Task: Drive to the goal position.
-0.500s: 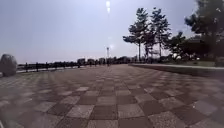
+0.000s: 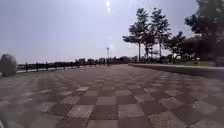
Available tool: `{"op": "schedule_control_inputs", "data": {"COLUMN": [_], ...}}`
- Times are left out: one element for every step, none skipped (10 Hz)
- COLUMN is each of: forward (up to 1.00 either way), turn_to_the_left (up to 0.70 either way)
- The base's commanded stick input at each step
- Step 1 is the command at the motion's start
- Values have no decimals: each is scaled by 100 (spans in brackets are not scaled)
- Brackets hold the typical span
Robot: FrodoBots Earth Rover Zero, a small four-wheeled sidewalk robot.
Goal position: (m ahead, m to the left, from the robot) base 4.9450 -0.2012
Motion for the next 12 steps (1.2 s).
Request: {"op": "schedule_control_inputs", "data": {"forward": [98,98,98,99,100,100,100,100,100,100,100,100], "turn_to_the_left": [1,1,1,1,1,1,1,1,1,22,34,26]}}
